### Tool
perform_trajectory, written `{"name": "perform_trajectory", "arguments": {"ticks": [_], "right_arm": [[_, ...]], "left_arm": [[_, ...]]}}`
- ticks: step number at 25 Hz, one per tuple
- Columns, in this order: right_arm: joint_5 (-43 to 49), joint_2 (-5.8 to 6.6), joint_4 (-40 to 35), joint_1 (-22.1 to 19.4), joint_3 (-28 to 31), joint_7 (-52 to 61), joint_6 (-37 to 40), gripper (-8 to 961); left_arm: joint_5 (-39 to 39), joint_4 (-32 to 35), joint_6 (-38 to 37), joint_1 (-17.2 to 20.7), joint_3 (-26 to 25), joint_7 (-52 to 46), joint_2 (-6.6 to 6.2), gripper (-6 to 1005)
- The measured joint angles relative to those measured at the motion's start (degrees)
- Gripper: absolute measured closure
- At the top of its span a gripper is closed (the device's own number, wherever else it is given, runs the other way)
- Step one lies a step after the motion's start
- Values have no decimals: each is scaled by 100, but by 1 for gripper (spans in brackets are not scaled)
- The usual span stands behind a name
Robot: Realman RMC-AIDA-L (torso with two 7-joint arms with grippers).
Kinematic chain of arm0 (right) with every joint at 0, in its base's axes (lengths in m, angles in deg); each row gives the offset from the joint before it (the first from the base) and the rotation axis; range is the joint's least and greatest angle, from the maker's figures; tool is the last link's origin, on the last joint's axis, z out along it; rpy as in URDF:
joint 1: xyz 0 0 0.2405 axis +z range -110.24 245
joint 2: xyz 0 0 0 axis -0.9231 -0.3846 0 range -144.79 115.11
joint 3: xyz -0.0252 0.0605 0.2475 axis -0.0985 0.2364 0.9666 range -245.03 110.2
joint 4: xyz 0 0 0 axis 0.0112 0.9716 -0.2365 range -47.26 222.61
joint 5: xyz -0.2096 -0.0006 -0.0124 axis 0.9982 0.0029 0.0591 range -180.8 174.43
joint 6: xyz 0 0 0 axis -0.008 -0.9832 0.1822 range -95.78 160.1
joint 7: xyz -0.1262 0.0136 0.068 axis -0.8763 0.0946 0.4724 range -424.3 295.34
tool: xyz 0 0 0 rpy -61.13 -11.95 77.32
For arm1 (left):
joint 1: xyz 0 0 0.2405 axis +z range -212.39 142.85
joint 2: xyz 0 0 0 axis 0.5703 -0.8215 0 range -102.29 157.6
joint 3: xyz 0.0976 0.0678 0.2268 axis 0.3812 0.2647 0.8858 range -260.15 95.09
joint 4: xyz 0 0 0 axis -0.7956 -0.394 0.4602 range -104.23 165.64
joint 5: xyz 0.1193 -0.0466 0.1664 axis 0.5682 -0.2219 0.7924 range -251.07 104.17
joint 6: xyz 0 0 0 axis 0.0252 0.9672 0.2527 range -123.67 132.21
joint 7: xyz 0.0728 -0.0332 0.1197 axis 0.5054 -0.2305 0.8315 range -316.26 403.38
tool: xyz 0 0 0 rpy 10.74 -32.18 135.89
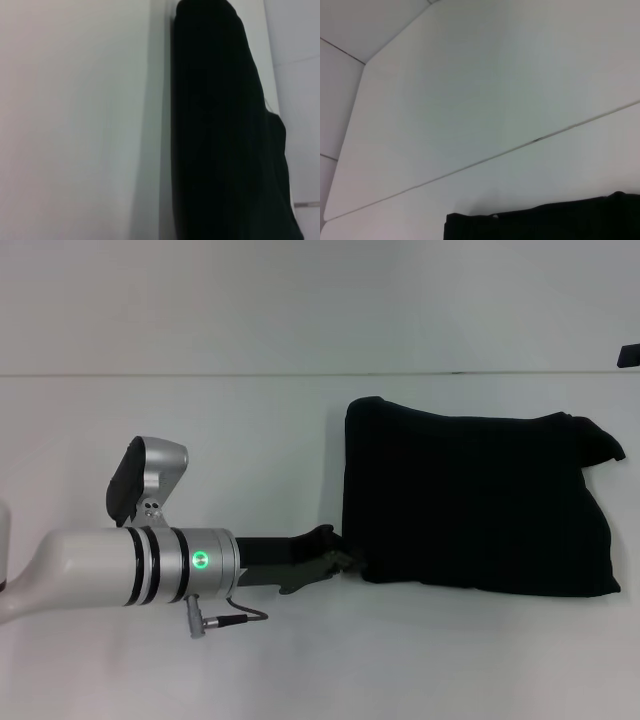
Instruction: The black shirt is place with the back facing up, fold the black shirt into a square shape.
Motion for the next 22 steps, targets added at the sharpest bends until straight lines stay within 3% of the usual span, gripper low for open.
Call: {"name": "perform_trajectory", "arguments": {"ticks": [6, 16, 22], "right_arm": [[0, -7, 27, 3, 0, 0, -40, 285], [-5, -42, 34, 7, 0, 0, -47, 283], [-9, -69, 35, 28, 0, 0, -138, 282]], "left_arm": [[-4, 314, -510, 198, 40, 356, -6, 973], [-138, 1310, -1772, 1385, -35, 629, -13, 933], [27, 1336, -1994, 1465, 13, 680, -45, 910]]}}
